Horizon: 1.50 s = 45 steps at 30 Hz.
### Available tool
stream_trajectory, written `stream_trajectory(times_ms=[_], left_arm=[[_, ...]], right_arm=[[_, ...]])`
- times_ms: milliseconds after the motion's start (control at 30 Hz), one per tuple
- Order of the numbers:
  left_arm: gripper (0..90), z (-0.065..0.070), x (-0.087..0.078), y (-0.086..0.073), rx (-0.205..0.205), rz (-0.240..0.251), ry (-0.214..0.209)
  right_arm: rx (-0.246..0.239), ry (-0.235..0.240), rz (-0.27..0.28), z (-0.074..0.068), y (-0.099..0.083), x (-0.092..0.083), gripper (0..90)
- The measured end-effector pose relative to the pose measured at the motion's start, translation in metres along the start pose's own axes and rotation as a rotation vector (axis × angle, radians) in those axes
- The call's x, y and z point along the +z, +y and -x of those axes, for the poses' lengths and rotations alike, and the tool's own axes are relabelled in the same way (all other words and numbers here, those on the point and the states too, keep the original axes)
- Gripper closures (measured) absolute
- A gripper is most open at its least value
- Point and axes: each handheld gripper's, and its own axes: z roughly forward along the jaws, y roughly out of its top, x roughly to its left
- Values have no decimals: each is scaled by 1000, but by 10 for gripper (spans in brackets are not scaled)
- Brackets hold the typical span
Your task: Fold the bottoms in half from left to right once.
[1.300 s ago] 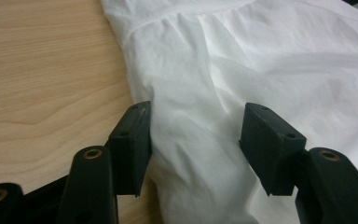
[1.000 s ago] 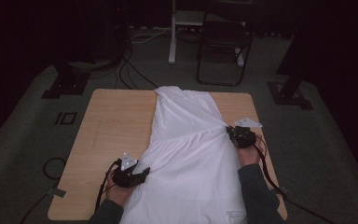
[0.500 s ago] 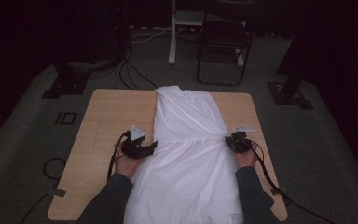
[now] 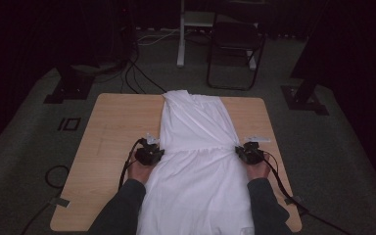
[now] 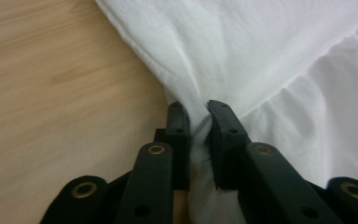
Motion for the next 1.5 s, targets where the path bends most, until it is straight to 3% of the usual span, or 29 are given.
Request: stream_trajectory(times_ms=[67,133,333,400,500,600,633,700,800,867,967,1033,1067,1100,1200,1267,1300,1367,1433,1500], left_arm=[[802,-2,-9,-11,-21,13,-9],[801,0,-18,-22,-18,23,-8],[801,15,-50,-57,-28,37,-24],[801,22,-58,-65,-11,25,-32],[798,35,-71,-78,49,18,-12],[792,39,-76,-84,63,25,-5],[789,38,-75,-84,66,27,-9],[773,36,-72,-82,62,30,-17],[754,36,-70,-80,61,32,-16],[744,37,-69,-80,65,36,-9],[730,38,-68,-80,72,45,-5],[720,37,-68,-81,64,50,-6],[715,37,-68,-81,64,50,-6],[710,37,-69,-81,66,52,-6],[671,37,-69,-82,65,57,7],[598,36,-68,-82,61,62,10],[566,35,-68,-82,58,62,14],[524,35,-69,-82,52,66,18],[502,36,-70,-83,58,71,21],[490,37,-69,-82,60,73,19]], right_arm=[[-11,21,-5,-5,-5,-5,874],[-19,43,-11,-10,-11,-11,874],[-62,96,-21,-30,-39,-39,873],[-67,110,-27,-36,-48,-49,874],[-81,122,-40,-44,-61,-64,873],[-90,143,-50,-52,-73,-77,865],[-92,155,-63,-53,-74,-79,833],[-91,192,-82,-54,-74,-82,675],[-88,193,-34,-52,-64,-85,520],[-81,211,1,-49,-52,-85,484],[-101,207,30,-47,-26,-76,467],[-102,238,22,-47,-9,-61,476],[-102,238,22,-47,-9,-61,476],[-101,276,2,-49,5,-40,485],[-98,286,-28,-52,17,-15,484],[-91,332,-55,-54,22,0,485],[-105,332,-81,-55,23,6,541],[-152,312,-116,-58,24,10,776],[-191,254,-66,-61,28,-2,874],[-191,205,30,-58,37,-24,884]])
